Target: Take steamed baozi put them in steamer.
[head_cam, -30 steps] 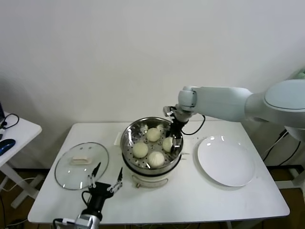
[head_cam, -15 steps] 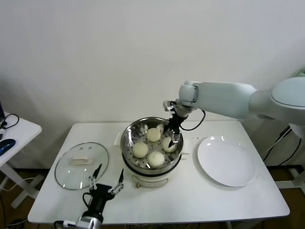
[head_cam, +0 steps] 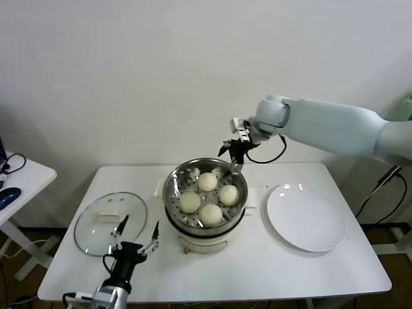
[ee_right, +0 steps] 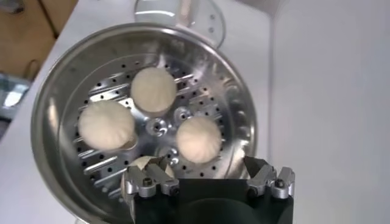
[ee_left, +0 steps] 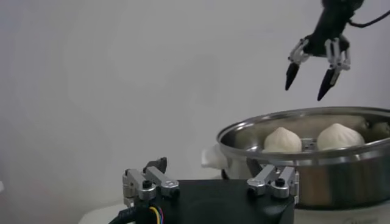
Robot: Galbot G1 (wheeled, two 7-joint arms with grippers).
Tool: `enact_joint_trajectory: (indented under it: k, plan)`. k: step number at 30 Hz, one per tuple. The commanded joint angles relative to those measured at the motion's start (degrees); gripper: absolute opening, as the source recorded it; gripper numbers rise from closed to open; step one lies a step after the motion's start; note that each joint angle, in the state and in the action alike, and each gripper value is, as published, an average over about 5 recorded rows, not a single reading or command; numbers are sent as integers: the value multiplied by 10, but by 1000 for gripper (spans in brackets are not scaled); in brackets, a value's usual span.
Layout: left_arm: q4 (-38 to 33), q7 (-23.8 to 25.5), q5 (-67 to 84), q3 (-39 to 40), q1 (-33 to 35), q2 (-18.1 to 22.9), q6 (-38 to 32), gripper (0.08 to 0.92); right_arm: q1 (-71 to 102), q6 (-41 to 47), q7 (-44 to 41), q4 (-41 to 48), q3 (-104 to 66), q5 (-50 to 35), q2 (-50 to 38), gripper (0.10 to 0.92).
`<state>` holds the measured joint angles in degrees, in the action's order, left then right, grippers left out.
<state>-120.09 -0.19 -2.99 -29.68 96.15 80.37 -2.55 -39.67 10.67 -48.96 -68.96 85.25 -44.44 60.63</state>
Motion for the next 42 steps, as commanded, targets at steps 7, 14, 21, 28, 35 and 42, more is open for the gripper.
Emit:
enact_joint_trajectory:
  k: [7,14,21,28,35,42]
  plan:
    - [-5,10,5,-22,-4,5,-6,823,378,15,275,-233,-468,133,-257,823]
    - [-4,5,1,-20,2,15,-19,823,698,-31,321,-274,-786,194,-253,823]
    - [0,0,6,-24,7,19,-26,823,955,-79,338,-321,-1046,252,-156,823]
    - [2,3,14,-42,1,15,-26,823,1114,-141,333,-360,-1192,296,-13,823]
    - [5,17,38,-53,-5,14,-25,823,1228,-192,320,-387,-1235,324,151,823]
    - [9,36,68,-69,0,16,-20,823,1301,-214,309,-401,-1239,318,199,823]
